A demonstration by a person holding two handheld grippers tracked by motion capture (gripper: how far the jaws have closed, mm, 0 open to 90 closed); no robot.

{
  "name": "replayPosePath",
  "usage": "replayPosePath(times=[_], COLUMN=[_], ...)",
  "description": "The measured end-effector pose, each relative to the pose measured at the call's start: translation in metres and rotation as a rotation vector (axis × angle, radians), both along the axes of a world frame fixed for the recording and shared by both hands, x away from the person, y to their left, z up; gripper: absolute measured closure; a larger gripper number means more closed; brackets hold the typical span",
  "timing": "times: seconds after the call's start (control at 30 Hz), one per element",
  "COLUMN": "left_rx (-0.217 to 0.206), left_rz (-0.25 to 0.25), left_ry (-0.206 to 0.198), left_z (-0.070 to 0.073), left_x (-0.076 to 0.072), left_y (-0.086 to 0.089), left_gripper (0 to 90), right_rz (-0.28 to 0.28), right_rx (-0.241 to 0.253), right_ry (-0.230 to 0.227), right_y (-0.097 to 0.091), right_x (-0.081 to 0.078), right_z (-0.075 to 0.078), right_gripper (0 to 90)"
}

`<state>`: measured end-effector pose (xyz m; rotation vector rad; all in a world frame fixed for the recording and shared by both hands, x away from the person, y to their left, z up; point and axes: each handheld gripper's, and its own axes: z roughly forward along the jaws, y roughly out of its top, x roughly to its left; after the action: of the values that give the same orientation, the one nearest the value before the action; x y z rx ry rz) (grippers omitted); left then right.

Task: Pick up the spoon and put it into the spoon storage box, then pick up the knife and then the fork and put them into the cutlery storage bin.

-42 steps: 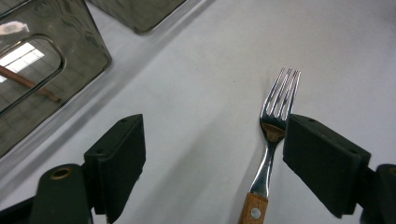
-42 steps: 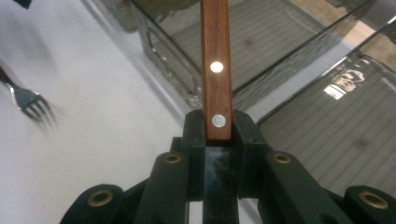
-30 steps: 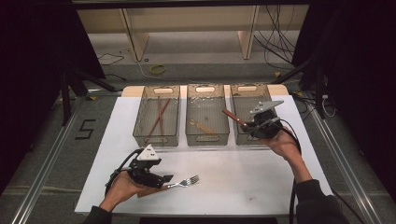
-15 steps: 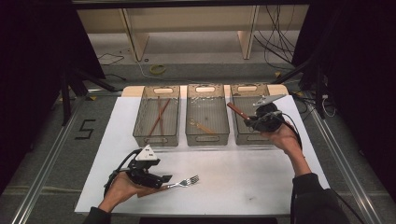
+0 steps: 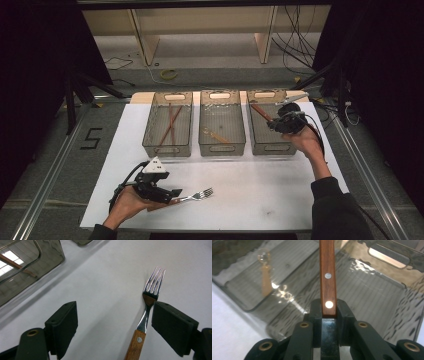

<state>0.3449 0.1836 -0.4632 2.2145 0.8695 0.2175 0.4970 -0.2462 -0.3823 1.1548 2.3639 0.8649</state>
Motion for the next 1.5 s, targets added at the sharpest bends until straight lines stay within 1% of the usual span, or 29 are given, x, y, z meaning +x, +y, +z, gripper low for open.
replayPosePath(times=[0.13, 0.33, 0.4, 0.6, 0.8, 1.03, 1.3, 1.37, 1.43, 1.47, 1.5], left_rx=[0.001, 0.002, 0.005, 0.004, 0.010, 0.009, 0.015, 0.013, 0.014, 0.015, 0.012], left_rz=[0.002, 0.004, 0.000, 0.002, 0.004, 0.005, -0.003, -0.001, -0.002, -0.002, -0.002], left_ry=[-0.002, 0.008, 0.011, 0.015, 0.016, 0.022, 0.031, 0.034, 0.036, 0.037, 0.037], left_z=[-0.001, -0.001, -0.002, -0.003, -0.004, -0.004, -0.005, -0.005, -0.006, -0.006, -0.006], left_x=[0.000, 0.001, 0.002, 0.001, -0.001, -0.001, -0.001, -0.001, -0.001, -0.001, -0.001], left_y=[0.002, 0.003, 0.003, 0.003, 0.005, 0.007, 0.006, 0.006, 0.007, 0.007, 0.007], left_gripper=[20.3, 20.3, 20.3, 20.3, 20.4, 20.5, 20.6, 20.6, 20.6, 20.6, 20.6], right_rz=[-0.036, -0.059, -0.073, -0.113, -0.130, -0.150, -0.167, -0.173, -0.188, -0.188, -0.188], right_rx=[-0.003, -0.015, -0.025, -0.032, -0.041, -0.047, -0.070, -0.073, -0.074, -0.066, -0.058], right_ry=[0.013, 0.024, 0.030, 0.054, 0.068, 0.080, 0.101, 0.100, 0.096, 0.097, 0.097], right_y=[-0.001, 0.003, 0.005, 0.006, 0.010, 0.014, 0.015, 0.017, 0.018, 0.019, 0.019], right_x=[0.009, 0.019, 0.022, 0.033, 0.040, 0.046, 0.051, 0.053, 0.054, 0.055, 0.055], right_z=[-0.003, -0.007, -0.009, -0.013, -0.016, -0.019, -0.026, -0.028, -0.029, -0.030, -0.029], right_gripper=[78.3, 78.3, 78.3, 78.3, 78.2, 78.2, 78.0, 77.7, 75.4, 67.1, 63.2])
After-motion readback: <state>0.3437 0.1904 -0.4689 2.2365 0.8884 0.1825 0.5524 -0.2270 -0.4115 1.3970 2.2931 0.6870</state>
